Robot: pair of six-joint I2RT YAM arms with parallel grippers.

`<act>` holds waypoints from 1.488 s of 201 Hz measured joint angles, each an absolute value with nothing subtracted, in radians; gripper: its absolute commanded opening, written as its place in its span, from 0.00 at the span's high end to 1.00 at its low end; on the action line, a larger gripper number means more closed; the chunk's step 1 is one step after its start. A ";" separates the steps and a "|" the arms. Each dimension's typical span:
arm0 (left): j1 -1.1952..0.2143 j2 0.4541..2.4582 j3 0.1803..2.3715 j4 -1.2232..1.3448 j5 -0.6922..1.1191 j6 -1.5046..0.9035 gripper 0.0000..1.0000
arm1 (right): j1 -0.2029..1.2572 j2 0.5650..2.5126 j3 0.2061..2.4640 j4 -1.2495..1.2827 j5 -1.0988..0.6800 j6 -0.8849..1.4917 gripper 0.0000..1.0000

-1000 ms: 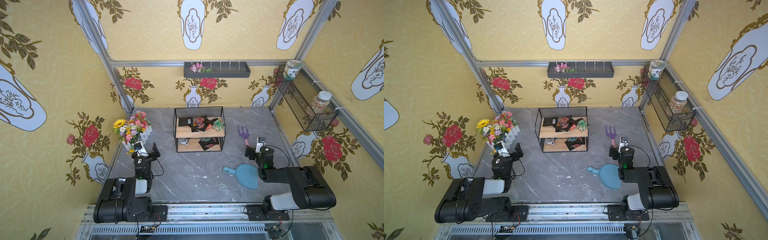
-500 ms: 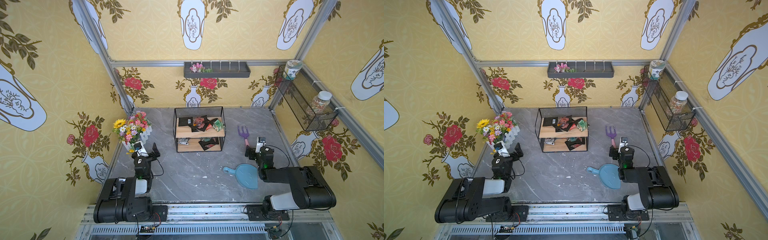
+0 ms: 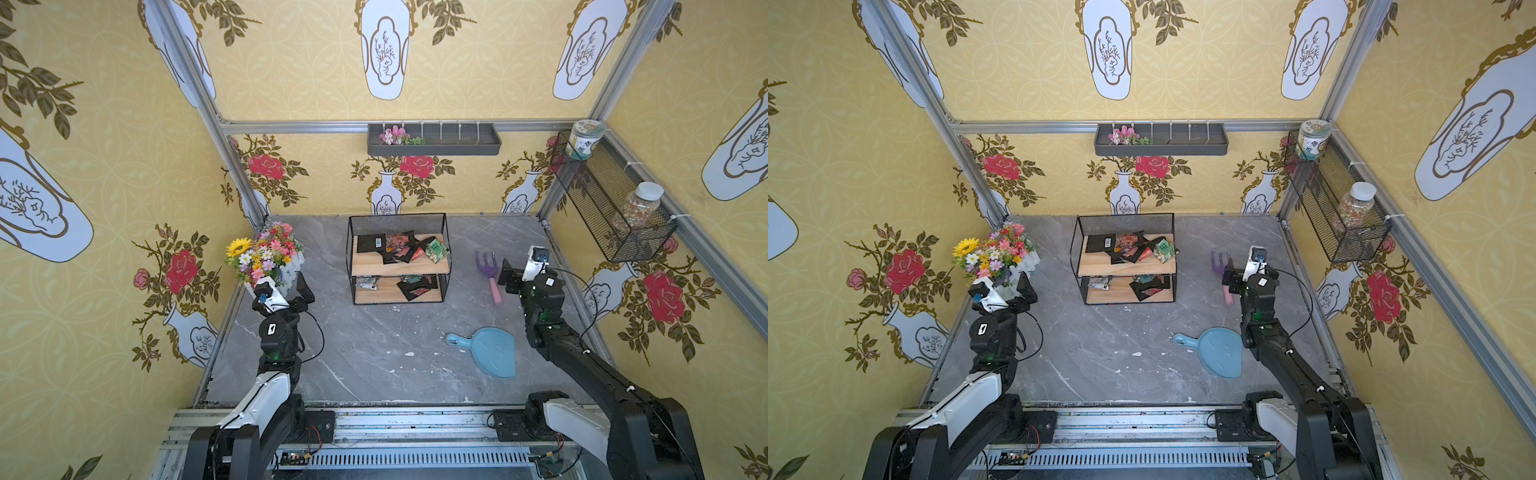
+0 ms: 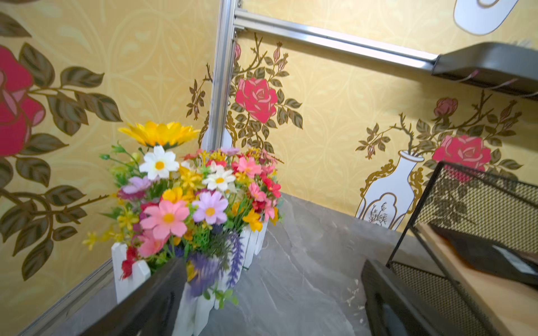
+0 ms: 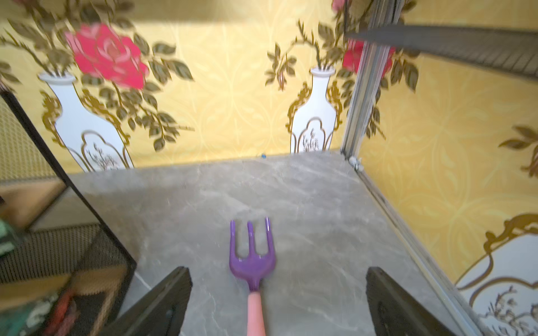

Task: Remove the tea bags from the shelf
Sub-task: Pick up the tea bag from the shelf.

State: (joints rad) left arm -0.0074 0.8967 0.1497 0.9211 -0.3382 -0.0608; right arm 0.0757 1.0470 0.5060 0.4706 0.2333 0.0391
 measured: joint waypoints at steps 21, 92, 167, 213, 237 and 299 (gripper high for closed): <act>-0.032 0.850 0.249 0.850 -0.374 -0.062 0.00 | 0.081 1.027 0.633 0.377 0.239 0.055 0.03; -0.235 0.936 0.945 0.303 -0.514 -0.247 0.00 | 0.045 1.228 1.342 -0.205 -0.001 0.488 0.03; -0.302 1.137 1.249 -0.340 -0.187 -0.699 0.06 | 0.552 1.494 1.835 -0.805 0.290 0.493 0.18; -0.321 1.142 1.309 -0.626 -0.160 -0.742 0.12 | 0.675 1.699 2.066 -1.036 0.316 0.535 0.28; -0.321 1.155 1.354 -0.719 -0.150 -0.745 0.13 | 0.689 1.792 2.171 -1.116 0.285 0.581 0.34; -0.321 1.155 1.355 -0.801 -0.098 -0.757 0.19 | 0.689 1.996 2.354 -1.238 0.208 0.698 0.46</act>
